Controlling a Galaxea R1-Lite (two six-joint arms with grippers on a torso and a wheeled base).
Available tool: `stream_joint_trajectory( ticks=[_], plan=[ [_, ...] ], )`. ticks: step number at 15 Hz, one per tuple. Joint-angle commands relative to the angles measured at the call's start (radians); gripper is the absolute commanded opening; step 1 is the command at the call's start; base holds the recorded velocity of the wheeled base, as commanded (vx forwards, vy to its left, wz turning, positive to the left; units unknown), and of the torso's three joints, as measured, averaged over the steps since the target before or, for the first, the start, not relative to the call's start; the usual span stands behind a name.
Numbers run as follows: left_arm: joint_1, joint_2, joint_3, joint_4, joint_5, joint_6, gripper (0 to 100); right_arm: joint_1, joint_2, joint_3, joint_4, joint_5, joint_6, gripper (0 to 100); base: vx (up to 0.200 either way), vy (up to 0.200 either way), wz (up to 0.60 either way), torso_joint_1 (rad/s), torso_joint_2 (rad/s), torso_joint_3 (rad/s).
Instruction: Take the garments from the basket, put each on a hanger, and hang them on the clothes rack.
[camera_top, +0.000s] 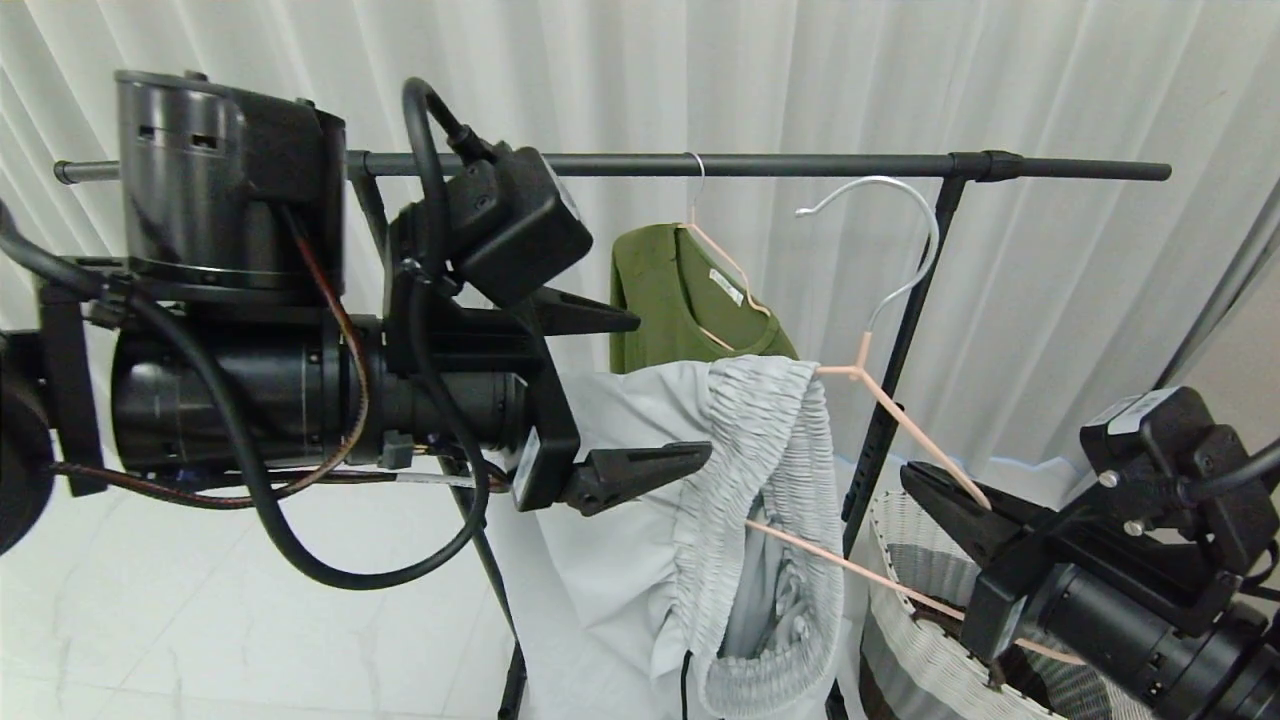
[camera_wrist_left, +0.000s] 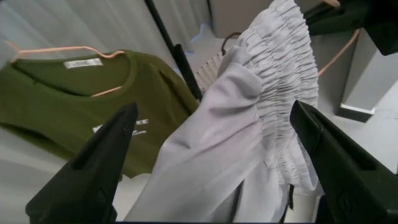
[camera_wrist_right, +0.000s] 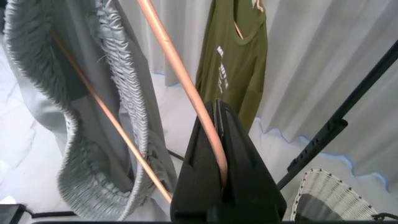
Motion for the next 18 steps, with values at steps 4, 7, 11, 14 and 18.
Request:
stream_joint_trajectory(
  ticks=[4, 7, 11, 14, 18],
  plan=[
    [0.003, 0.065, -0.003, 0.000, -0.028, 0.014, 100, 0.031, -0.001, 0.001, 0.000, 0.001, -0.021, 0, 0.000, 0.000, 0.00, 0.000, 0.00, 0.000],
    [0.009, 0.079, 0.002, 0.000, -0.061, 0.048, 100, 0.043, 0.000, 0.001, 0.000, 0.001, -0.037, 0, 0.000, 0.000, 0.00, 0.000, 0.00, 0.000],
    [0.054, 0.101, 0.003, 0.000, -0.111, 0.115, 0, 0.043, 0.005, -0.002, -0.029, 0.001, -0.069, 0, 0.000, 0.000, 0.00, 0.000, 0.00, 0.000],
    [0.055, 0.099, 0.005, 0.000, -0.115, 0.117, 0, 0.042, 0.016, -0.005, -0.052, -0.001, -0.070, 0, 0.000, 0.000, 0.00, 0.000, 0.00, 0.000],
    [0.058, 0.101, 0.006, -0.002, -0.112, 0.117, 0, 0.040, 0.036, -0.010, -0.072, -0.001, -0.070, 0, 0.000, 0.000, 0.00, 0.000, 0.00, 0.000]
  ],
)
